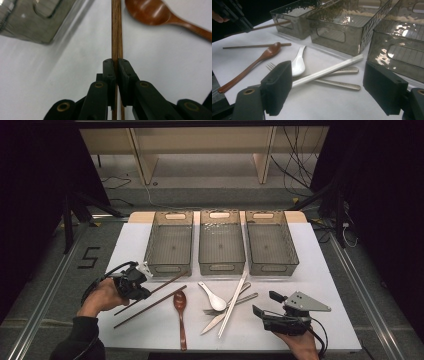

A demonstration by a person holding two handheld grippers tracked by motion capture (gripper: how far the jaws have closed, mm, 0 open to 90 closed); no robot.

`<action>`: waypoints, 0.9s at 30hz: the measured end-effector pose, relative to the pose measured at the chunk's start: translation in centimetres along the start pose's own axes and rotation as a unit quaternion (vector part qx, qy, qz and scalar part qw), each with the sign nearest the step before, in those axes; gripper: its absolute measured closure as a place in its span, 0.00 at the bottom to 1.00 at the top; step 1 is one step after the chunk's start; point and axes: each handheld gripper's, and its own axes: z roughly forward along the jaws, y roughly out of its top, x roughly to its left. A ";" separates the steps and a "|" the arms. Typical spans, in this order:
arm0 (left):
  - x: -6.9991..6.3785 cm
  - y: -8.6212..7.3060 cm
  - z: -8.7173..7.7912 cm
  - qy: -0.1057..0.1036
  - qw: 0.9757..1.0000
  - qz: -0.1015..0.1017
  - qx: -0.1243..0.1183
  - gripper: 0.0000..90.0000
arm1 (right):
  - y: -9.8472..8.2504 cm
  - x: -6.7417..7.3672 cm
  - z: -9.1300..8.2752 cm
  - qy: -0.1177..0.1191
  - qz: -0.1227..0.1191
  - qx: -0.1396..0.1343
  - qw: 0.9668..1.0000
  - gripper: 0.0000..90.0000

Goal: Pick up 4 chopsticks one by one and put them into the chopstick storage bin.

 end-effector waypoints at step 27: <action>2.9 3.7 -2.2 0.015 0.985 -0.102 -0.139 0.94 | 0.0 0.0 0.0 -0.001 -0.003 -0.004 1.000 0.25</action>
